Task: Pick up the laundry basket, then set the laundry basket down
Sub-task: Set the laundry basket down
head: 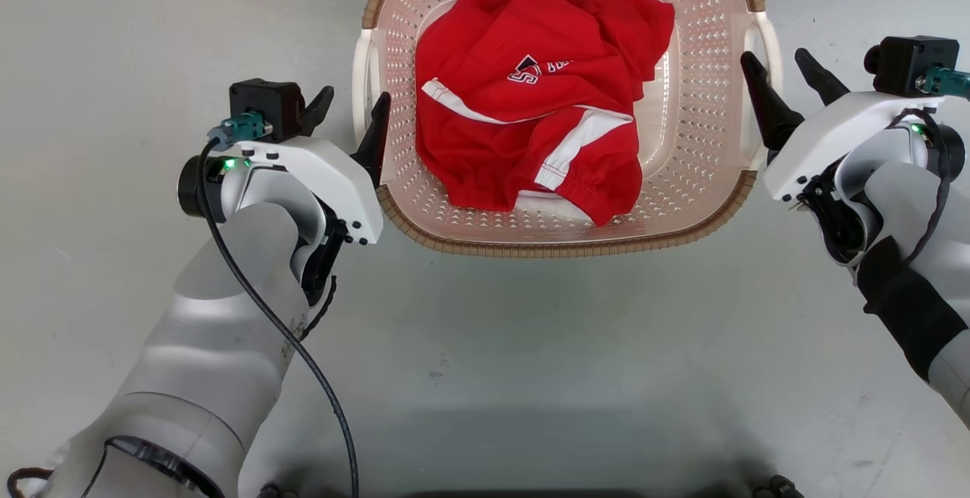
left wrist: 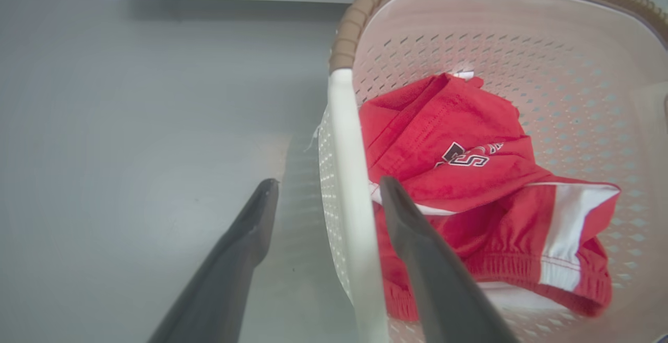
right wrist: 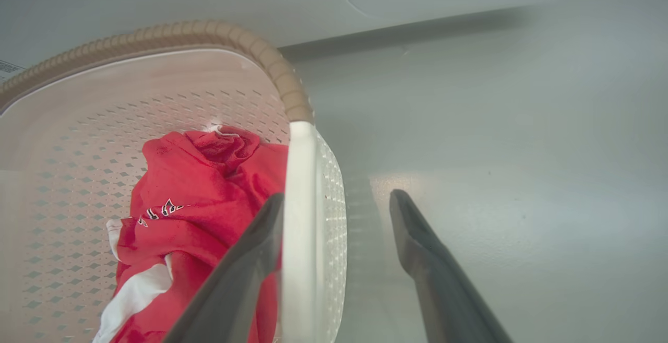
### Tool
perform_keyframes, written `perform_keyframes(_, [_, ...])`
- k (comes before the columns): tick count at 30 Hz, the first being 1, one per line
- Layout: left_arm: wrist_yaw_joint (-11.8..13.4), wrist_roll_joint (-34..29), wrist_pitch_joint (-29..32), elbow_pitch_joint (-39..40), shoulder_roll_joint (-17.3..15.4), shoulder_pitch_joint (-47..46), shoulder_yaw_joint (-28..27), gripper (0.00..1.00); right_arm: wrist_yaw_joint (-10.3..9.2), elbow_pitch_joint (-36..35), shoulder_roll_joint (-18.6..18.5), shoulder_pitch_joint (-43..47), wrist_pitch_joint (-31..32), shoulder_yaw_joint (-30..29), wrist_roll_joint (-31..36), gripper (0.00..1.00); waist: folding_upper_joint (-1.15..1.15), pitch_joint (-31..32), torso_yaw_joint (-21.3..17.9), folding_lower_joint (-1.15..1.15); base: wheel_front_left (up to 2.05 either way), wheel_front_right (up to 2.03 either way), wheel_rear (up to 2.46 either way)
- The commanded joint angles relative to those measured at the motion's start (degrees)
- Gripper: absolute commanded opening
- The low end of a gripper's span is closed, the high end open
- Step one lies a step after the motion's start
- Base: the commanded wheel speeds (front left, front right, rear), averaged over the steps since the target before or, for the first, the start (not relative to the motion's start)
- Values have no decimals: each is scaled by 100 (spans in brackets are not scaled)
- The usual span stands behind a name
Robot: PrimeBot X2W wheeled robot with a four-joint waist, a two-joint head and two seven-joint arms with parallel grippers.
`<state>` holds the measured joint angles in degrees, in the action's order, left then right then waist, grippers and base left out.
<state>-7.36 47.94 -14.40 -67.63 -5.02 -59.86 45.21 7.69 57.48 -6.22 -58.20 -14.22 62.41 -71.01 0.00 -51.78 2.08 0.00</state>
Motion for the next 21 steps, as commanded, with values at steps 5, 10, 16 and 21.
perform_keyframes(5, [-13,-53,-60,34,-154,257,-168,100,-20,65,24,368,-78,101,-34,100,0,140,-9,0,0,0,0])
perform_keyframes(10, [-13,-55,-60,62,-170,368,-255,100,-20,27,19,385,-78,83,-2,100,0,315,-9,0,0,0,0])
perform_keyframes(16, [-13,-110,-60,164,-238,681,-489,100,-20,-145,-8,514,-78,-34,144,100,0,790,-13,0,0,0,0])
perform_keyframes(21, [-4,-318,-60,233,-273,967,-758,100,-20,-378,-77,717,-78,-213,300,100,0,1294,12,0,0,0,0])
